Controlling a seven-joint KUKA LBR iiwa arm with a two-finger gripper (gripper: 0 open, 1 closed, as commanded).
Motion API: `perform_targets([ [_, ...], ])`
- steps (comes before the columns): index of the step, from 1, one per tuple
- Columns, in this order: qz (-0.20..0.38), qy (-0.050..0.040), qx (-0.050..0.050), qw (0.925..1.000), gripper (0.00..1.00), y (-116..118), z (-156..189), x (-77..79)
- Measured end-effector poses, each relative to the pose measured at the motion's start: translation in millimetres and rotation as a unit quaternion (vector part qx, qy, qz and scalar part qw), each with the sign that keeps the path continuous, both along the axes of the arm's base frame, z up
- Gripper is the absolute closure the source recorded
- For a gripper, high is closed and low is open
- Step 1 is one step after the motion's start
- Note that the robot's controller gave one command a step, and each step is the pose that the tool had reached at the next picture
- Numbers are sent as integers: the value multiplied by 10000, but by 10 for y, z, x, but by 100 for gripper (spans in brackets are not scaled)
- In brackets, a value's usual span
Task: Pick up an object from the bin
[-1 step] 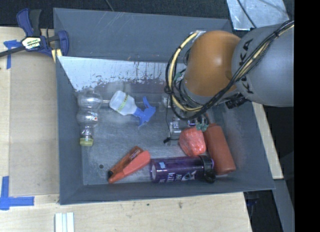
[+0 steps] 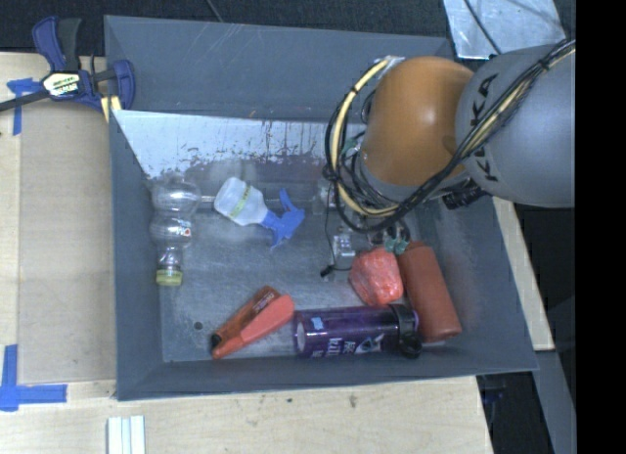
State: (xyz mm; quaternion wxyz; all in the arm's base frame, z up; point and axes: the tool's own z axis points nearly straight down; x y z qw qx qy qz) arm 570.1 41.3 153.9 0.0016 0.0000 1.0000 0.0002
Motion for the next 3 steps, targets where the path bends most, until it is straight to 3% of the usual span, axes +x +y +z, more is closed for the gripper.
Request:
perform_targets([
  [1, 12, -45, 7, 10000, 0, 466, -688, 450],
  [2, 170, 20, -3, 9999, 0, 585, -210, 511],
  [3, 209, -11, 2, 9998, 0, 707, -199, 553],
])
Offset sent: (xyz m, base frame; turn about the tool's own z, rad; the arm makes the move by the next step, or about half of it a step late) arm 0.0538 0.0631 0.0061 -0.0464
